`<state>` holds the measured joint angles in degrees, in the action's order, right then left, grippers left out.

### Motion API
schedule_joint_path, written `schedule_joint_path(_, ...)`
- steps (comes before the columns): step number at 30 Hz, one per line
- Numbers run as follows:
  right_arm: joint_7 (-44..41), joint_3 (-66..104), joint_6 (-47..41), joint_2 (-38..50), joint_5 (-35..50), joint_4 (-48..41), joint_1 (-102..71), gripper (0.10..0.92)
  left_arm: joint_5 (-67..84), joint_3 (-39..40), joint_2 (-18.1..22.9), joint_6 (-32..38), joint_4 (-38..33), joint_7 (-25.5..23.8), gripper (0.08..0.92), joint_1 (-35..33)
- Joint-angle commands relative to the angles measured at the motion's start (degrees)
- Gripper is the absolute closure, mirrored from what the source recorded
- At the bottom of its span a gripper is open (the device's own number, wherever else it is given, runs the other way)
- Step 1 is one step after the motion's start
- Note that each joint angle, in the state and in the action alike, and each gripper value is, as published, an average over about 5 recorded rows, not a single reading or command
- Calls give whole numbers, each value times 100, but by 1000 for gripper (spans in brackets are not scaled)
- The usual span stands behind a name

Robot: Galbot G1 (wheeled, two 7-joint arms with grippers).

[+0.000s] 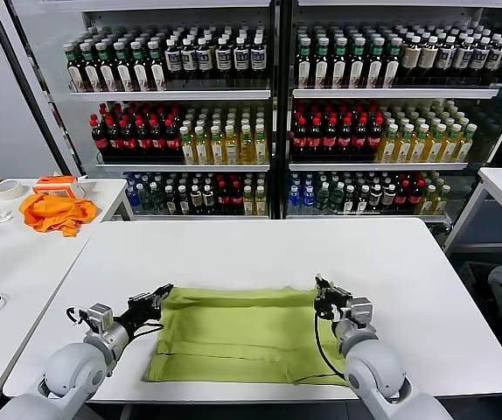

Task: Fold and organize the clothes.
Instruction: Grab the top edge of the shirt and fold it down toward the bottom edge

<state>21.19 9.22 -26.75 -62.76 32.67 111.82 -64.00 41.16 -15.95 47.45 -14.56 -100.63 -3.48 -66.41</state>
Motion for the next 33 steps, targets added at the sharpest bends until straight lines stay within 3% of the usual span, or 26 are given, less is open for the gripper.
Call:
schedule_joint_path(1, -23, 93, 12, 47, -123, 392, -457, 919, -57, -62, -15, 91, -190, -6, 916, -341)
schedule_joint_path(33, 97, 182, -300, 152, -268, 694, -1095, 919, -148, -328, -28, -1, -491, -127, 916, -1009)
